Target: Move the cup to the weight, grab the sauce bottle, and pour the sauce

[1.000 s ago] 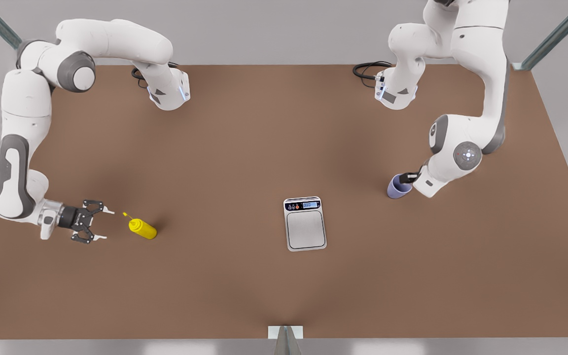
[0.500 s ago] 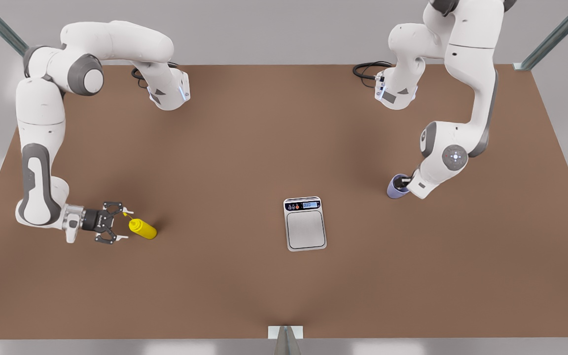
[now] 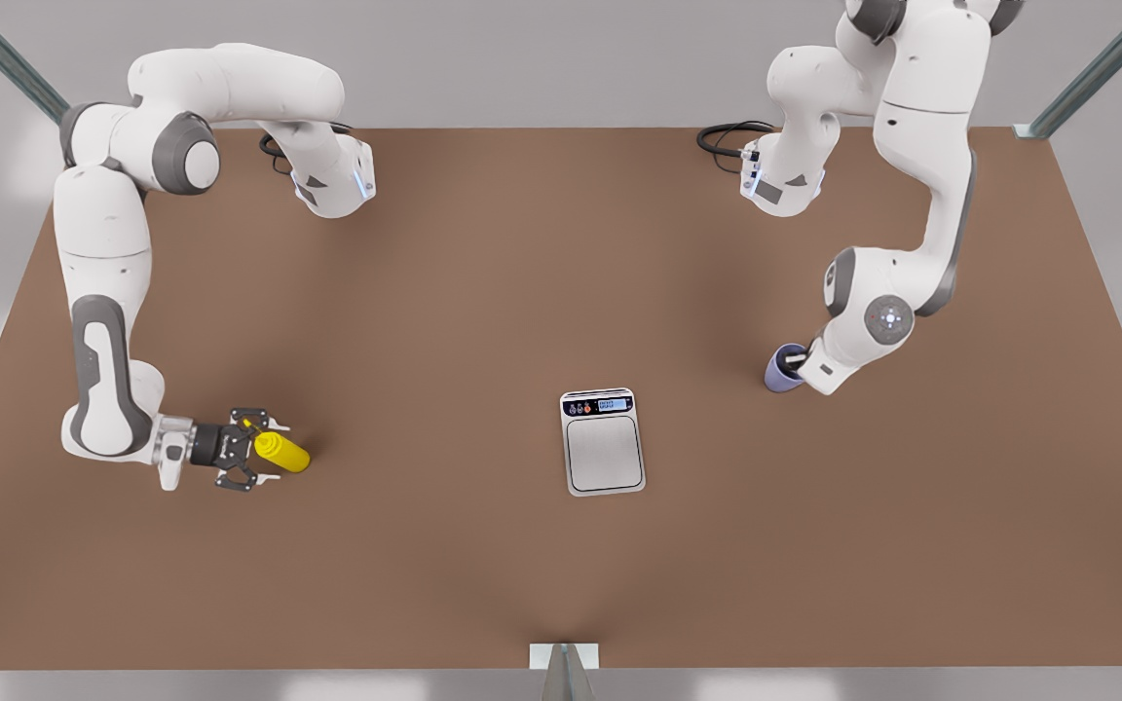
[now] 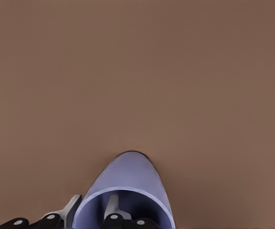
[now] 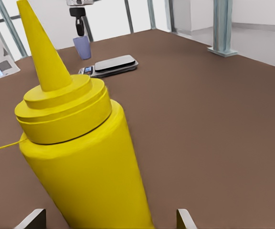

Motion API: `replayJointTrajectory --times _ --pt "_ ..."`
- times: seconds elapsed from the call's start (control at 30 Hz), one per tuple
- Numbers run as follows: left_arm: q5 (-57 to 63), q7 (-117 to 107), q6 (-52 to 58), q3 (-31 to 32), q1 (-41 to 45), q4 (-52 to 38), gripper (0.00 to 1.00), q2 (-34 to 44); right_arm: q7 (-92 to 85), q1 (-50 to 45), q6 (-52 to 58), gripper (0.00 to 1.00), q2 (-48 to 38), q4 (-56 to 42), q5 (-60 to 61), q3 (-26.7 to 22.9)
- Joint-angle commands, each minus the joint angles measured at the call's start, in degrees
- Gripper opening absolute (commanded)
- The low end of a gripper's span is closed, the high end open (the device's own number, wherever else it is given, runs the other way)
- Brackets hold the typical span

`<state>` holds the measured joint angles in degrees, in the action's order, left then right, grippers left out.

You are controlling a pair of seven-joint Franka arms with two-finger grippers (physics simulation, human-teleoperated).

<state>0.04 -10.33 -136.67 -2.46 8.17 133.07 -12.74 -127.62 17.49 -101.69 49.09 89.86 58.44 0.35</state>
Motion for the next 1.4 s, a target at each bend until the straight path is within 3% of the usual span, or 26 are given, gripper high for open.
replayJointTrajectory --times 0.0,0.43,0.67,0.7,0.73,0.93,1.17,1.37 --pt "0.05 0.04 -0.09 0.00 0.00 0.00 0.21 -0.18 0.00 0.00 0.00 1.00 0.12 -0.21 0.01 0.00" --pt "-0.04 -0.13 -0.62 0.00 0.00 -0.61 0.21 0.35 -2.37 -1.23 -0.09 1.00 0.65 -0.47 1.06 0.09" --pt "-0.57 -9.27 1.93 0.97 3.86 -7.64 0.21 -0.09 -3.16 -1.59 -0.26 1.00 1.00 -0.39 1.06 0.09" --pt "-0.74 -13.13 3.77 0.97 6.15 -10.45 0.21 -1.05 -3.16 -1.50 -0.18 0.86 1.00 -0.39 0.98 0.09" --pt "-0.74 -16.47 5.01 0.97 8.08 -13.44 0.21 -2.63 -3.08 -1.50 -0.18 0.79 1.00 -0.39 0.97 0.09" --pt "-4.52 -29.57 5.45 1.05 16.61 -21.71 0.21 -6.86 -2.90 -1.41 0.00 0.63 1.00 -0.39 0.97 0.00" --pt "-4.61 -44.69 5.45 8.35 17.05 -34.54 0.21 -15.55 -2.37 -1.23 0.26 0.58 1.00 -0.21 0.97 0.00" --pt "-3.82 -54.89 8.08 8.52 20.92 -48.69 0.21 -25.75 -1.93 -1.06 0.61 0.57 0.74 -0.39 0.97 0.00"
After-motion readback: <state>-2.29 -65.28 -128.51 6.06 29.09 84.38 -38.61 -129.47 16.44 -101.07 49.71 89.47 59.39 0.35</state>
